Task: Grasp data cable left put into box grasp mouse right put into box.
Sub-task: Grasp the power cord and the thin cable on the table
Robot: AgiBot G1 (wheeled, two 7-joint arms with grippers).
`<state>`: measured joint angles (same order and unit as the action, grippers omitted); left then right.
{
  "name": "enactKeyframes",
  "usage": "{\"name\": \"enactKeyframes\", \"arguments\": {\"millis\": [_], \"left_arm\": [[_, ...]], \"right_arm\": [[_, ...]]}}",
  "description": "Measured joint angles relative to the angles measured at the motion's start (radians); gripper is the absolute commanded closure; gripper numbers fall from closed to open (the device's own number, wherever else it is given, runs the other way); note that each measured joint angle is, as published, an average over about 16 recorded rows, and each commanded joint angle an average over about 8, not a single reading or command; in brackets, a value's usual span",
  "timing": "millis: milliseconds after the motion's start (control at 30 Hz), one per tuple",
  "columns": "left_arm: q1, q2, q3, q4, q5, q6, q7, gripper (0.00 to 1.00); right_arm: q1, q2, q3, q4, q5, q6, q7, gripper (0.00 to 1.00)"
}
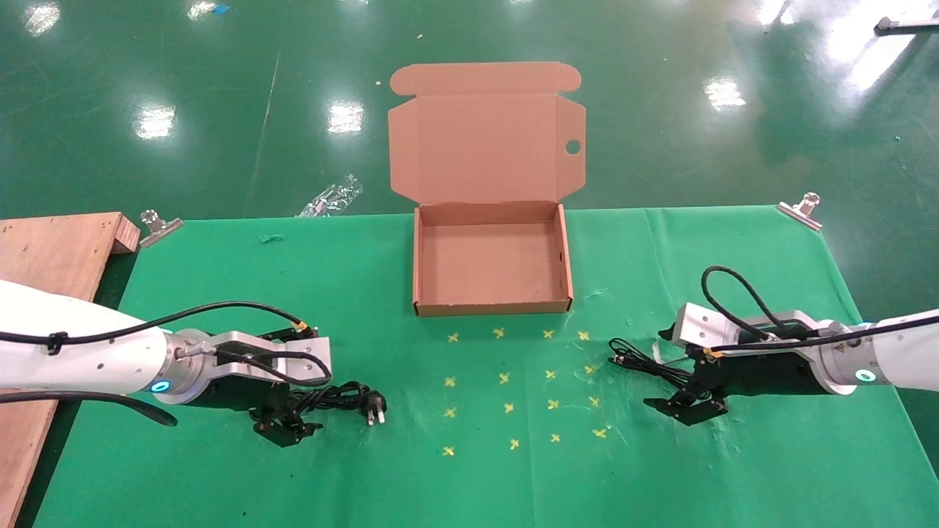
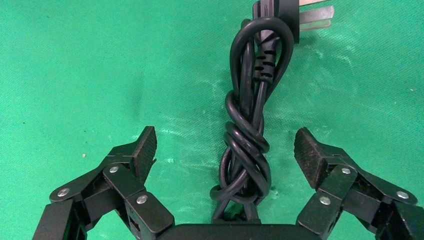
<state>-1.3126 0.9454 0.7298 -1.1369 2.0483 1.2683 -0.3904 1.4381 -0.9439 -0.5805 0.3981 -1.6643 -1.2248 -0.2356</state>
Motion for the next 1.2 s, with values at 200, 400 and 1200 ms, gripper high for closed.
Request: {"name": "enactKeyframes", "arguments": {"millis": [200, 400, 1200], "left_arm": [[0.0, 0.0, 0.0, 0.0, 0.0, 0.0, 0.0, 0.29], [0.0, 0.0, 0.0, 0.001, 0.0, 0.0, 0.0, 1.0], [0.0, 0.0, 0.0, 0.0, -0.001, 0.0, 0.0, 1.0]], "right_arm": [[0.042, -0.042, -0.011, -0.118, -0.019, 0.02, -0.05, 0.08], [0.059, -0.056, -0.015, -0.164, -0.027, 0.03, -0.067, 0.83], [0.048, -0.046, -0.012, -0.138, -0.02, 0.025, -0.062, 1.0]]}}
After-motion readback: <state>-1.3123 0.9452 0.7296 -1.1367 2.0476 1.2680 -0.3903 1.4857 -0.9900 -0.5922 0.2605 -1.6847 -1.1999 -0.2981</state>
